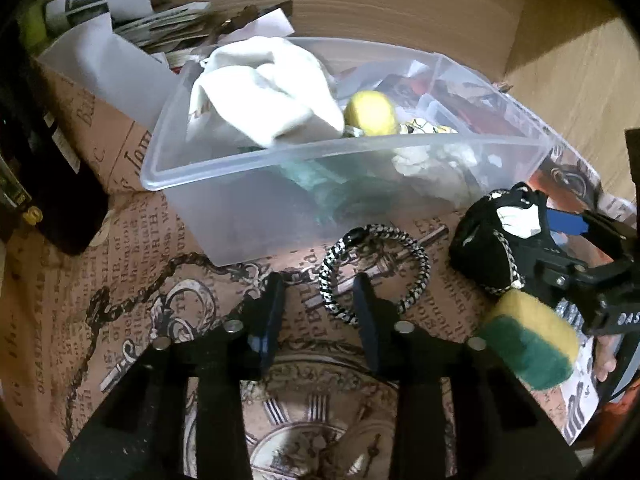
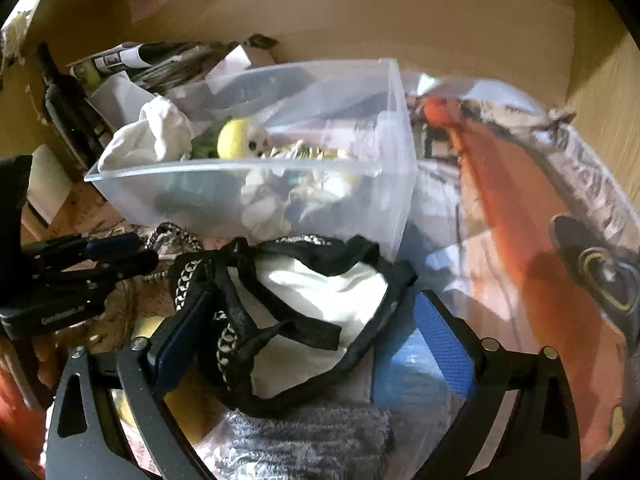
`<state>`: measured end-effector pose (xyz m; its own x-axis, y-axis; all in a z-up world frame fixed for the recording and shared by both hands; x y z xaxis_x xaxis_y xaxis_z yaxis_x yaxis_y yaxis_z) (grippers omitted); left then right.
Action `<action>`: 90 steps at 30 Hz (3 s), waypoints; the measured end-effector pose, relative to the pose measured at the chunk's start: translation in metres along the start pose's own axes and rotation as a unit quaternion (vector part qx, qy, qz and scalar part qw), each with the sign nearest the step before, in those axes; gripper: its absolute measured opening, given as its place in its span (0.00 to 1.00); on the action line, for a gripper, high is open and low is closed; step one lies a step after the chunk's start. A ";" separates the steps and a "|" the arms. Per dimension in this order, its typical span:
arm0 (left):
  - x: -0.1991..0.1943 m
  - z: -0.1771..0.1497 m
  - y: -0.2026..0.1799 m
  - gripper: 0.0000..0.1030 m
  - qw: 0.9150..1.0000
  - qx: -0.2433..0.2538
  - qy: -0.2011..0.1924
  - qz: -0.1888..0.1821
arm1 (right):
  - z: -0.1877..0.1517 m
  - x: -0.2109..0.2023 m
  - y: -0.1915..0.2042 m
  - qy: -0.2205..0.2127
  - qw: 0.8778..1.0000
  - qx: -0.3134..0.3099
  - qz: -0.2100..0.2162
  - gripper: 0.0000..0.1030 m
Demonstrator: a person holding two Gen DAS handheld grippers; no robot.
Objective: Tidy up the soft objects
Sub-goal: 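Grasp the black-white braided bracelet with the left tool while the right tool grasps the black chain bag, then lift both held items and carry them over the box, then open both tools to drop the bracelet and black bag into the box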
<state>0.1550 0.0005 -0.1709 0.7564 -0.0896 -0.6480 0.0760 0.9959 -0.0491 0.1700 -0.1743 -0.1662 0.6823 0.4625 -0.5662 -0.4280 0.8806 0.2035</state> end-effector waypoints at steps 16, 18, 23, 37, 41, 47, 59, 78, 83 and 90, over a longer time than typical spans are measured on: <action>-0.034 -0.001 -0.011 0.05 0.999 0.003 -0.047 -0.014 | 0.008 -0.022 0.011 -0.047 0.999 -0.022 0.010 0.19; -0.046 0.004 -0.011 0.05 0.998 0.001 -0.063 -0.013 | 0.012 -0.032 0.017 -0.063 0.998 -0.029 0.011 0.18; -0.073 0.019 -0.012 0.05 0.995 0.002 -0.104 -0.012 | 0.024 -0.055 0.027 -0.101 0.994 -0.036 0.022 0.18; -0.097 0.067 0.000 0.05 0.983 -0.020 -0.181 -0.005 | 0.072 -0.089 0.033 -0.205 0.978 -0.037 0.010 0.18; -0.077 0.078 0.002 0.05 0.985 -0.021 -0.172 0.003 | 0.082 -0.078 0.030 -0.209 0.977 -0.040 -0.003 0.18; -0.048 0.083 -0.004 0.05 0.989 -0.007 -0.147 0.021 | 0.089 -0.040 0.023 -0.177 0.983 -0.040 -0.021 0.18; 0.001 0.078 -0.017 0.05 0.994 0.034 -0.094 0.051 | 0.076 0.019 0.019 -0.092 0.993 -0.059 -0.036 0.19; -0.050 0.069 -0.024 0.56 0.992 0.020 -0.123 0.006 | 0.071 -0.018 0.030 -0.107 0.989 -0.095 -0.042 0.62; -0.083 0.062 -0.028 0.74 0.988 0.020 -0.156 0.002 | 0.069 -0.052 0.031 -0.146 0.984 -0.096 -0.043 0.75; -0.111 0.042 -0.040 0.94 0.984 0.030 -0.173 -0.011 | 0.047 -0.095 0.029 -0.175 0.980 -0.085 -0.042 0.83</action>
<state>0.0956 -0.0300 -0.0651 0.9297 -0.1192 -0.3484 0.1239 0.9923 -0.0088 0.1207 -0.1877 -0.0684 0.8681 0.4230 -0.2596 -0.4345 0.9006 0.0144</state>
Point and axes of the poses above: each gripper's, at about its wrist camera, not at the fingertips, and x roughly the way its jaws point, y to its left, z to its top, the point moved 1 cm from there along x, roughly the way its jaws point, and after that the axes turned 12 degrees about -y, right-handed, at the moved point
